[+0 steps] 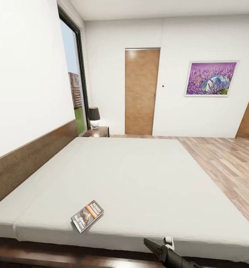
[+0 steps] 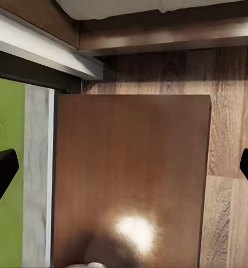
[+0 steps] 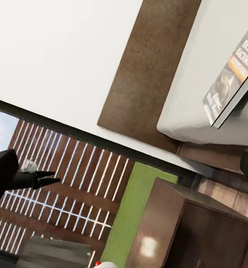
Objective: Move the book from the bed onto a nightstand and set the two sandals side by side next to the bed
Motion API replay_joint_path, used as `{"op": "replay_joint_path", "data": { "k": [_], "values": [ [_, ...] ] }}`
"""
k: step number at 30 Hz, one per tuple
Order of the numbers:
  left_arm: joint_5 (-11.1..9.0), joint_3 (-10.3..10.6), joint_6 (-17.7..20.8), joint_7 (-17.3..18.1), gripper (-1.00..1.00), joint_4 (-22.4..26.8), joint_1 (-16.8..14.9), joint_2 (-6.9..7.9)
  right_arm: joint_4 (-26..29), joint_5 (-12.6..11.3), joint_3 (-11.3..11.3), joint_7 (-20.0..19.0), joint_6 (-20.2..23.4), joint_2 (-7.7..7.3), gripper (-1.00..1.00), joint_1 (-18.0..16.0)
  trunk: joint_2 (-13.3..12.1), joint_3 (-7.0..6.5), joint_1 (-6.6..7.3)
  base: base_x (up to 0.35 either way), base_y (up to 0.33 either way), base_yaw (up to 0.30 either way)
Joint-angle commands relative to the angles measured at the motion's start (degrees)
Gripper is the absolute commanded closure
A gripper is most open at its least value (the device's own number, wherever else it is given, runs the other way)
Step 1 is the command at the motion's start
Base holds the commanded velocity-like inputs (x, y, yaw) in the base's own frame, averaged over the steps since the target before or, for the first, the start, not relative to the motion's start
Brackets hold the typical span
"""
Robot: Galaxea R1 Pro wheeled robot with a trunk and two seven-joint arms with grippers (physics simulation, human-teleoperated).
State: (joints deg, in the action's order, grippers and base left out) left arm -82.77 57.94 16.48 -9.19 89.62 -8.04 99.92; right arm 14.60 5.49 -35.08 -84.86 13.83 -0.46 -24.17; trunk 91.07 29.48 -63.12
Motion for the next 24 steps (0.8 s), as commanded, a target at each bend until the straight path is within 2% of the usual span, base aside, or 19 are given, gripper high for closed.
{"op": "replay_joint_path", "data": {
  "k": [1, 9, 24],
  "values": [
    [-0.58, 0.29, 0.54, -0.39, -1.0, 0.12, -0.44, 0.02, -0.02, 0.58, -0.54, -0.6, 0.74, 0.03, -1.0, -0.07, 0.03, 0.06, 0.0, 0.0, 0.0, 0.0],
    [-0.55, 0.25, 1.01, -0.39, -1.0, 0.08, -0.54, 0.01, -0.17, 0.58, -0.59, -1.38, 0.96, 0.07, -1.0, -0.02, 0.03, 0.06, 0.0, 0.0, 0.0, 0.0],
    [-0.61, 0.24, 1.1, -0.39, -1.0, 0.03, -0.65, -0.05, -1.42, 0.65, -0.37, -1.69, 0.64, 0.11, -1.0, -0.05, 6.05, 2.75, -3.29, 0.0, 0.0, 0.0]
  ]
}}
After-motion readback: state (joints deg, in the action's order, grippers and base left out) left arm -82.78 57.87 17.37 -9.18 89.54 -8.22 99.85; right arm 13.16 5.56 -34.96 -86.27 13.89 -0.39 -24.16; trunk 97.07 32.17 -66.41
